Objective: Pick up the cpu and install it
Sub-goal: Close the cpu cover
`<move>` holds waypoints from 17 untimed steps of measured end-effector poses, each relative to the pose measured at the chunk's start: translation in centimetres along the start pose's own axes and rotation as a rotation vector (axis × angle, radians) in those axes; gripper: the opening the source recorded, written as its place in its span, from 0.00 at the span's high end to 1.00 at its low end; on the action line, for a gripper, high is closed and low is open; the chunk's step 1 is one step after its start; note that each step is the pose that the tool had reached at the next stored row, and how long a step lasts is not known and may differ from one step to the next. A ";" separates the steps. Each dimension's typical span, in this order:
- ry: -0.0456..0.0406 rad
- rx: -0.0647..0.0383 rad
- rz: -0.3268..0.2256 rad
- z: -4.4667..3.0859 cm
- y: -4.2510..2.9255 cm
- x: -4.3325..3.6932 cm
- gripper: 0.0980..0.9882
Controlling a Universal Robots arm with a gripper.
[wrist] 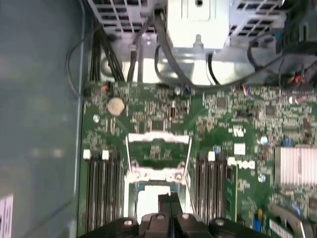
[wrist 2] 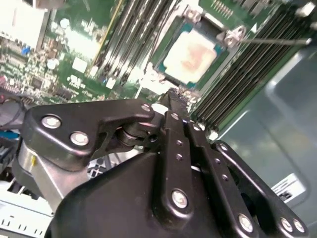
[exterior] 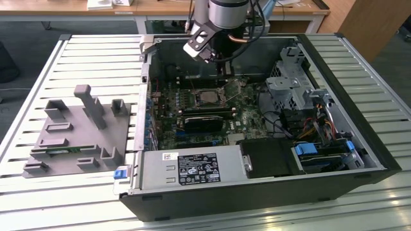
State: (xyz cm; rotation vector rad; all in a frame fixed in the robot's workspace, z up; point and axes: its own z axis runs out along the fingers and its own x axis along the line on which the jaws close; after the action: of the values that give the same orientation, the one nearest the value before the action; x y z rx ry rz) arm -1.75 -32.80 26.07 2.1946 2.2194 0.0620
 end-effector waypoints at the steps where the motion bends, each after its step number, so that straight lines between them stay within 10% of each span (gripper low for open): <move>1: -0.0001 0.001 0.000 0.02 0.21 0.07 0.99; 17: -0.0001 0.007 0.000 0.79 3.50 1.32 0.99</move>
State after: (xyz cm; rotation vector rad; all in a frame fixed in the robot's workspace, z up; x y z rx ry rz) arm 1.77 -31.43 25.44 2.1983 2.2229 0.0539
